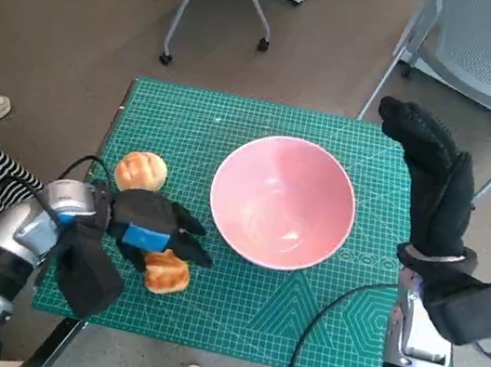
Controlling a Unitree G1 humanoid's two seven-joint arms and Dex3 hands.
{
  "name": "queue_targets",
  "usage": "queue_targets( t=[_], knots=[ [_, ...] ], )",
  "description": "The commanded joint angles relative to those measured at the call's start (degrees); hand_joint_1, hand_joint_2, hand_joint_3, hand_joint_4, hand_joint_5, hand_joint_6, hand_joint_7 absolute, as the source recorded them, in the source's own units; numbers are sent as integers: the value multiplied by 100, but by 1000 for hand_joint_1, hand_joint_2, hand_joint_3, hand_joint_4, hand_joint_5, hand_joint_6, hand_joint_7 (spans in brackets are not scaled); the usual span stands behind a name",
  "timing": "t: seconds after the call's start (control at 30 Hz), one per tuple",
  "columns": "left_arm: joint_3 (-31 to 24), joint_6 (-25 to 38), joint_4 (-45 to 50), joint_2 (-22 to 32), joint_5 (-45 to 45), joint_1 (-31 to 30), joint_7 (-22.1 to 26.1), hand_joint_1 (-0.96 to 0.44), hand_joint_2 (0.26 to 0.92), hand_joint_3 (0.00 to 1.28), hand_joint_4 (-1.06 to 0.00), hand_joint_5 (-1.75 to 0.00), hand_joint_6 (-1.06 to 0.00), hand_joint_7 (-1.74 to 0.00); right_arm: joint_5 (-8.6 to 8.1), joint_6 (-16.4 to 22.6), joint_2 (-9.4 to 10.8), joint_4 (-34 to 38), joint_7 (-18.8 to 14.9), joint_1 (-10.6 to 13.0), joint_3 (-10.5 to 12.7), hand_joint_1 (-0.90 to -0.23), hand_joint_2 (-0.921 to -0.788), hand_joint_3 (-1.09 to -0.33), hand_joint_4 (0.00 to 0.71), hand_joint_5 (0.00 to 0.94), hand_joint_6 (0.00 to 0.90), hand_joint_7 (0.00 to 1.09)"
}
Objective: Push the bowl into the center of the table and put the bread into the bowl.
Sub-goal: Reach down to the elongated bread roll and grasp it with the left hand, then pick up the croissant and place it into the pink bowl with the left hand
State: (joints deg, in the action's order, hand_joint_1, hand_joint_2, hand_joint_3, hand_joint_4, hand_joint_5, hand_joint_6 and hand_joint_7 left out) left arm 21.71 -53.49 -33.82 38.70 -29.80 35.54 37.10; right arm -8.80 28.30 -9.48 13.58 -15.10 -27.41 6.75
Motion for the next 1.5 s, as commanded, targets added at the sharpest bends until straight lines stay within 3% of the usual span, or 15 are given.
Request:
queue_targets(
  t=[0.03, 0.1, 0.3, 0.5, 0.67, 0.8, 1.0, 1.17, 1.3, 1.5],
  knots=[
    [101, 6, -10, 213, -172, 79, 2, 16, 915, 64, -676, -842, -704, -905, 3, -30, -23, -44, 23, 212, 22, -685, -921, -731, 235, 4, 78, 591],
    [66, 31, 61, 303, 6, 110, 145, 8, 917, 48, -679, -998, -711, -1040, -12, -33, -18, -64, 23, 230, 27, -685, -921, -732, 236, 5, 79, 590],
    [-149, 434, 537, 577, 1376, 208, 1099, 2, 919, 35, -685, -1138, -714, -1081, -53, -52, -8, -68, 19, 247, 45, -686, -921, -732, 237, 5, 82, 586],
    [-553, 1561, 1622, 840, 3014, 196, 2009, 2, 920, 52, -669, -1124, -686, -1161, -74, -52, -11, -47, 15, 241, 66, -688, -921, -730, 237, 4, 83, 581],
    [-971, 2290, 2340, 948, 3830, 260, 2277, 2, 920, 60, -656, -1108, -681, -1195, -72, -50, -9, -29, 14, 219, 64, -688, -921, -730, 237, 4, 84, 577],
    [-1273, 2391, 2452, 742, 4407, 442, 2390, 2, 917, 58, -668, -1104, -684, -1186, -94, -39, -13, 9, -9, 193, 70, -688, -921, -730, 237, 4, 85, 575],
    [-1575, 2080, 2304, 190, 4776, 831, 2311, 1, 892, 18, -798, -984, -750, -1098, -147, -49, -20, 12, -48, 181, 80, -688, -921, -729, 239, 4, 89, 571],
    [-1630, 1517, 1876, -492, 4420, 1312, 1880, 2, 878, 5, -861, -916, -783, -1062, -186, -27, -6, 46, -63, 175, 90, -684, -921, -727, 241, 5, 91, 567],
    [-1571, 1316, 1574, -881, 3791, 1643, 1367, 2, 881, 6, -856, -922, -771, -1074, -214, 2, 4, 61, -84, 187, 83, -681, -921, -725, 242, 5, 93, 564],
    [-1427, 1527, 1354, -1269, 2565, 1937, 414, 2, 891, 9, -816, -969, -762, -1081, -210, 20, 50, 92, -67, 195, 56, -679, -921, -725, 242, 4, 93, 560]
  ],
)
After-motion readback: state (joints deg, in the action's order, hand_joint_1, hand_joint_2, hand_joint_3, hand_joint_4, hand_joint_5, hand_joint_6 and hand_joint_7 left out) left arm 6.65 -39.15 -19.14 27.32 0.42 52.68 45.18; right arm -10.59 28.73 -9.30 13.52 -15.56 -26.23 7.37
